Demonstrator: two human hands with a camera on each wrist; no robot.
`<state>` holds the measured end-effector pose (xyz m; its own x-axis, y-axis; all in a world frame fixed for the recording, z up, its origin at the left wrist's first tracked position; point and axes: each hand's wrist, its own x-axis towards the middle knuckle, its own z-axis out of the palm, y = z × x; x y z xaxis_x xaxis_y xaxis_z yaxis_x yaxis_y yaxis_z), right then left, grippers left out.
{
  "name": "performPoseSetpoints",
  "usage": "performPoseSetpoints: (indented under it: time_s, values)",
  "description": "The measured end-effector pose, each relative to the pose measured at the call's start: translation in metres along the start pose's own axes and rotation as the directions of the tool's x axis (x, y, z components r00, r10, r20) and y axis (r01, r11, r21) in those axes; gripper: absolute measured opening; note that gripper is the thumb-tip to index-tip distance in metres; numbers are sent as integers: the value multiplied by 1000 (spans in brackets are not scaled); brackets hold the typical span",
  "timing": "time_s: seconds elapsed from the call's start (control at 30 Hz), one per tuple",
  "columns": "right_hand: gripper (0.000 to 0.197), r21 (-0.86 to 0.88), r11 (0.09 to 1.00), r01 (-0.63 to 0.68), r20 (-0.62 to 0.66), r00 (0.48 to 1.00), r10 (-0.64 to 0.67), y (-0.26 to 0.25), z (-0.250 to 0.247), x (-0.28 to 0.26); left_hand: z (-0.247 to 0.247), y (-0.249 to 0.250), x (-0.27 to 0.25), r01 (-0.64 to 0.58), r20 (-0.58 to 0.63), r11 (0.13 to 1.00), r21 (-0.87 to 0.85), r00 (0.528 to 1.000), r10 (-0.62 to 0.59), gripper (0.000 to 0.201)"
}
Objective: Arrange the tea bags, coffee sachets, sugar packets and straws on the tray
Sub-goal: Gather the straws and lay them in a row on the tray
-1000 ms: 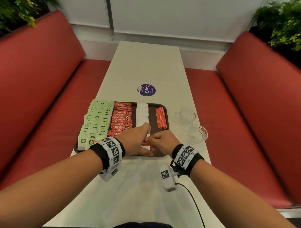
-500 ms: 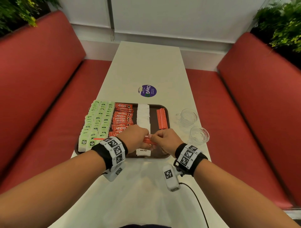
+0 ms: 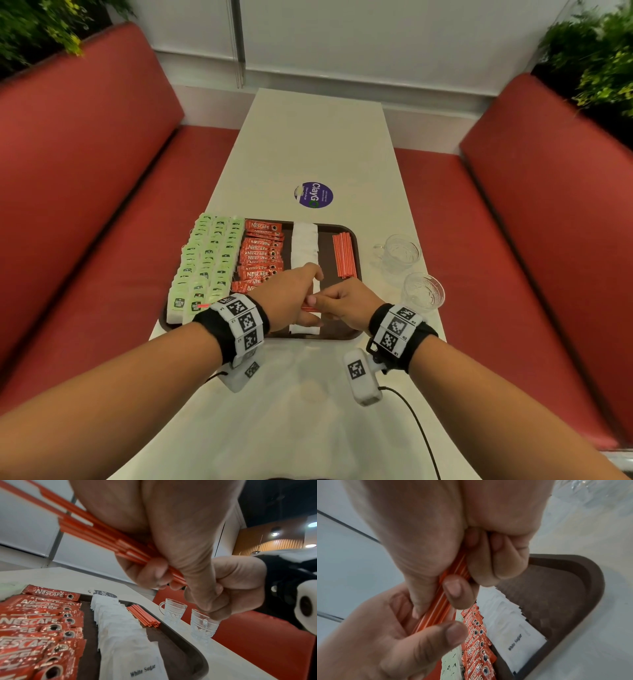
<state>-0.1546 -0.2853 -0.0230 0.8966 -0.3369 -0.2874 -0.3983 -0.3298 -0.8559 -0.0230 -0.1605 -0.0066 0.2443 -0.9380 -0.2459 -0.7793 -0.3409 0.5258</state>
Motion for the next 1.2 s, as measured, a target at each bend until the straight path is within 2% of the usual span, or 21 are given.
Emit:
performPoseSetpoints:
  time_s: [0.07, 0.17, 0.33, 0.47, 0.57, 0.7, 0.77, 0.83, 0.9, 0.97, 1.03, 1.13, 1.2]
  values:
    - [36, 65, 998, -25, 0, 1000, 26, 4, 1, 0, -1, 0, 0, -19, 7, 999, 43, 1000, 19, 67]
    - [28, 148, 988, -48, 4, 999, 48, 5, 3, -4, -2, -1, 2, -27, 32, 995, 92, 999, 24, 59]
    - [25, 292, 947, -132, 35, 991, 127, 13, 13, -6, 0, -3, 6, -47, 80, 990, 132, 996, 37, 59]
    - [34, 367, 918, -150, 50, 989, 142, 26, 22, -11, 2, -3, 6, -116, 81, 985, 130, 991, 106, 59]
    - [40, 381, 909, -170, 31, 985, 172, 33, 26, -13, 1, 3, 4, -158, 79, 983, 95, 985, 151, 48]
    - [39, 395, 902, -175, 19, 983, 183, 35, 26, -17, -22, 14, 1, -185, -79, 981, 58, 979, 190, 28]
    - [45, 421, 887, -189, 33, 981, 193, 37, 25, -18, -40, 9, -2, -158, -178, 986, 44, 970, 163, 34]
    - [53, 444, 872, -208, 34, 976, 215, 38, 21, -18, -57, -6, -8, -80, -255, 996, 49, 963, 90, 45]
    - [43, 461, 864, -201, 34, 977, 209, 39, 16, -19, -68, -24, -15, -3, -296, 998, 60, 955, 21, 54]
    - [32, 484, 854, -190, 33, 979, 199, 39, 12, -19, -68, -43, -21, 68, -289, 998, 5, 955, -63, 62]
    - [28, 493, 850, -188, 26, 979, 202, 39, 10, -18, -60, -57, -25, 118, -241, 982, -151, 959, -152, 72]
    - [38, 498, 845, -193, 14, 977, 215, 37, 10, -16, -46, -63, -31, 92, -218, 886, -455, 953, -211, 82]
    - [50, 511, 840, -182, 6, 978, 208, 36, 8, -13, -41, -59, -29, 57, -238, 819, -571, 943, -231, 72]
